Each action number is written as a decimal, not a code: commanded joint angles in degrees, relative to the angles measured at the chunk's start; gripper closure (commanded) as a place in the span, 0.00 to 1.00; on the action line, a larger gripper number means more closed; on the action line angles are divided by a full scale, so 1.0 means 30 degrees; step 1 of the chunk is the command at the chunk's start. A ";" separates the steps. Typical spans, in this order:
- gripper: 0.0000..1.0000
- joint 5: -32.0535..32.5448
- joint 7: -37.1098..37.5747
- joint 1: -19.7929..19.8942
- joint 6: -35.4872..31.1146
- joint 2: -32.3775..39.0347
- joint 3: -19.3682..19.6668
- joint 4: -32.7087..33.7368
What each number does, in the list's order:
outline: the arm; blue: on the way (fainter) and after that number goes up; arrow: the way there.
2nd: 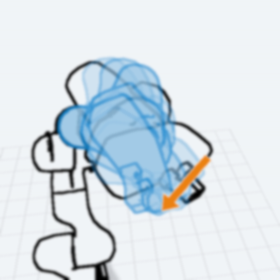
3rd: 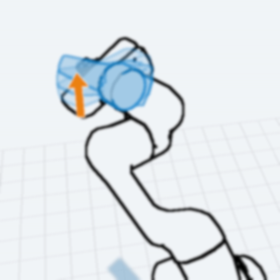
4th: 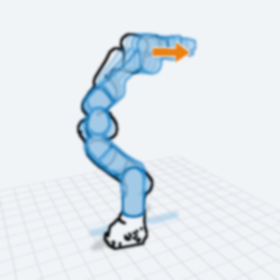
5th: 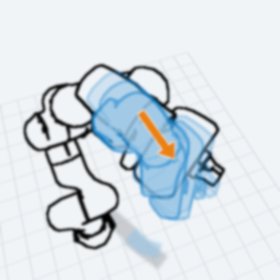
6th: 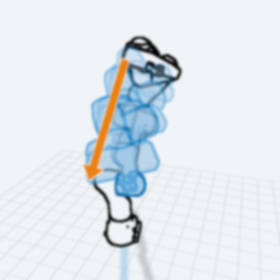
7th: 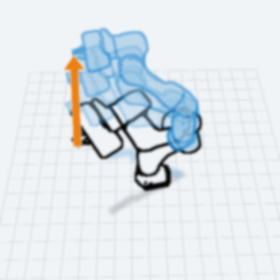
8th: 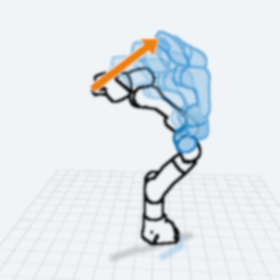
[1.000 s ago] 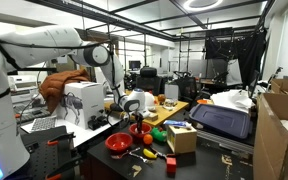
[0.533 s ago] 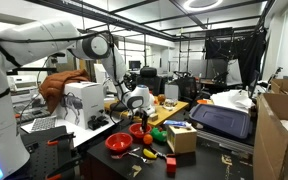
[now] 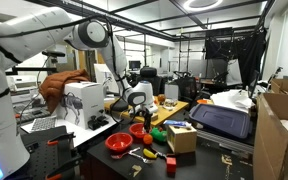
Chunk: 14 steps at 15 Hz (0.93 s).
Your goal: Remove the toy banana from the orange plate, put it on the table, remove the white bowl from the orange plate and put it on the table
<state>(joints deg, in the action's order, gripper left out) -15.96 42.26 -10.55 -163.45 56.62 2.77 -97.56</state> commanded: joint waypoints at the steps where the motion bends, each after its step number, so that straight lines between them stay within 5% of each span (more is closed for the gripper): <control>1: 0.88 -0.0292 0.0974 -0.0662 0.0059 -0.1535 0.1146 -0.2048; 9: 0.88 0.1295 0.5973 -0.4264 0.0315 0.0400 0.5802 -0.1551; 14: 0.88 0.2365 0.8740 -0.5637 0.0383 0.2486 0.6988 -0.0336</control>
<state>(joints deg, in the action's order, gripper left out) -10.80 63.11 -24.88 -163.38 60.37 21.29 -101.66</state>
